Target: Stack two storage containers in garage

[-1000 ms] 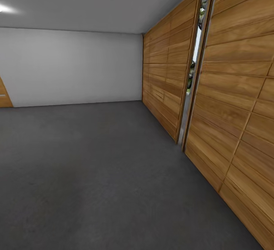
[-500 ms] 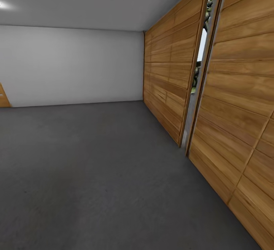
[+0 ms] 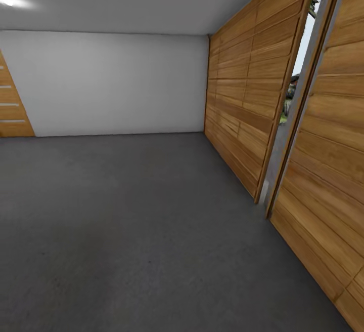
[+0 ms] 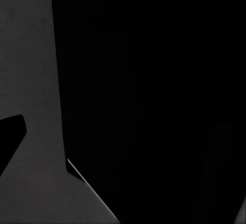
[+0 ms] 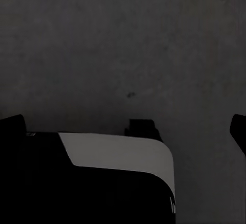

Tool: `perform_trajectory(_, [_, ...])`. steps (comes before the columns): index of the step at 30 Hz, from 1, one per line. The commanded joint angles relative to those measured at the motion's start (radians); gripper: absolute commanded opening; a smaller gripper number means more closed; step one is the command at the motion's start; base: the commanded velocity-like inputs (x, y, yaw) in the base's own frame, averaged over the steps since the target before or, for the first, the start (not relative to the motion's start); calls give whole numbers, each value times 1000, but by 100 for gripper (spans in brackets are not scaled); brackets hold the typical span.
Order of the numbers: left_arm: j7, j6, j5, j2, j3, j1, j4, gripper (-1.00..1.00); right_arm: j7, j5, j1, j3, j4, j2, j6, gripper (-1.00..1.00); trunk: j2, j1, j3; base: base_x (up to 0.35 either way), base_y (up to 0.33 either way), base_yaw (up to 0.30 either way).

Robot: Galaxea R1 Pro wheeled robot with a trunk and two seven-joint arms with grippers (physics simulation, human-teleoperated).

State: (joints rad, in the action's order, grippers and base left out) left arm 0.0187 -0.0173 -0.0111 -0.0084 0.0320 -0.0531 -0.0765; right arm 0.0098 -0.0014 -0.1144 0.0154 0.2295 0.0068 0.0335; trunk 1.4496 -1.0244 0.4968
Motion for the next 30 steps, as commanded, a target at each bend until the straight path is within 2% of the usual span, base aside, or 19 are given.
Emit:
perform_trajectory(1, [2,-1,-1,0,3,-1,-2,100,1,0,-1,1,-1,0,3,100,0,-1,2,341,0,224])
perform_trajectory(13, [0,-1,-1,2,3,-1,-20,100,1,0,-1,2,-1,-1,3,100,0,-1,12,341,0,245])
perform_trajectory(24, [0,-1,-1,2,3,-1,-20,100,4,0,-1,3,-1,-2,5,100,0,-1,13,341,0,46])
perform_trajectory(30, [-1,-2,-1,2,3,-1,-22,100,3,0,-1,3,-2,0,5,100,0,-1,19,341,0,158])
